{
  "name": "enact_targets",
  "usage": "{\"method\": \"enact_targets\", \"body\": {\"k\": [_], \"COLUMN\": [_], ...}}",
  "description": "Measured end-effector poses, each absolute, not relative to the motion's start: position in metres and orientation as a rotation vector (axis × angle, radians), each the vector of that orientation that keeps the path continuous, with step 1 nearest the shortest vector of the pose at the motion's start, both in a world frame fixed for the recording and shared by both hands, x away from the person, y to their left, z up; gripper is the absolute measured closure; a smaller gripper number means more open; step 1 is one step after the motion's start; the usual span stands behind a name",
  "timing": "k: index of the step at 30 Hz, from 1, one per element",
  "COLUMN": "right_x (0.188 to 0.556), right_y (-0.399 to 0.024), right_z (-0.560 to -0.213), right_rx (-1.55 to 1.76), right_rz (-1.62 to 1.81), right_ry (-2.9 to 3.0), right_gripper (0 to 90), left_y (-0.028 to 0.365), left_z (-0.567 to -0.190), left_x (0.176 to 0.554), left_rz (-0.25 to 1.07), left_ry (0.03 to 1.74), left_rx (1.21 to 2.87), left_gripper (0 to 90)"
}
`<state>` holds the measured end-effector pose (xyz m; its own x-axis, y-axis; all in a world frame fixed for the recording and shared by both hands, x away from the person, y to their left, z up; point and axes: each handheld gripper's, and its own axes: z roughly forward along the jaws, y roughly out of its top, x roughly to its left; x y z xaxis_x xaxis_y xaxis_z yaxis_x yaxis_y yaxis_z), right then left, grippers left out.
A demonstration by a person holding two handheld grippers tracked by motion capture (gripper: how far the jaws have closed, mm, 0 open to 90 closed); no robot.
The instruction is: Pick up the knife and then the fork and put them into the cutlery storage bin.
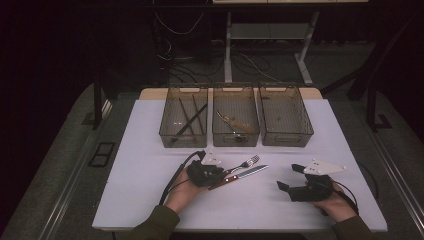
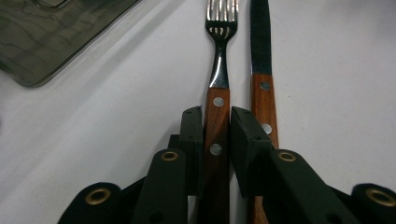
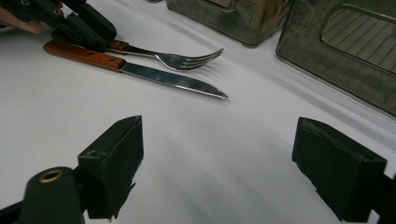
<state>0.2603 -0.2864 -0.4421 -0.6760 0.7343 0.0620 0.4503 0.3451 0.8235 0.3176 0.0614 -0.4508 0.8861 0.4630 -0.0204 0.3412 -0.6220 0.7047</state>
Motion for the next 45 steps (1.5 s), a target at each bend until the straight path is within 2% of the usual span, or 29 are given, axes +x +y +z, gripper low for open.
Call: {"method": "enact_targets", "body": {"k": [14,28,36,40,45], "right_x": [0.263,0.268,0.28,0.291,0.305], "right_y": [-0.288,-0.292,-0.281,-0.269,-0.255], "right_z": [-0.442,-0.422,-0.414,-0.409,-0.409], "right_rx": [1.11,1.146,1.165,1.155,1.16], "right_rz": [1.274,1.41,1.511,1.537,1.586], "right_ry": [2.267,2.264,2.289,2.295,2.279], "right_gripper": [16.7,16.6,16.9,23.1,23.4], "left_y": [0.067,0.079,0.075,0.071,0.066], "left_z": [-0.449,-0.42,-0.409,-0.407,-0.406], "left_x": [0.321,0.312,0.297,0.292,0.287], "left_rz": [0.184,0.188,0.174,0.172,0.17], "left_ry": [0.578,0.585,0.566,0.559,0.552], "left_rx": [2.269,2.184,2.175,2.173,2.166], "left_gripper": [76.5,76.4,76.4,76.4,76.4]}}
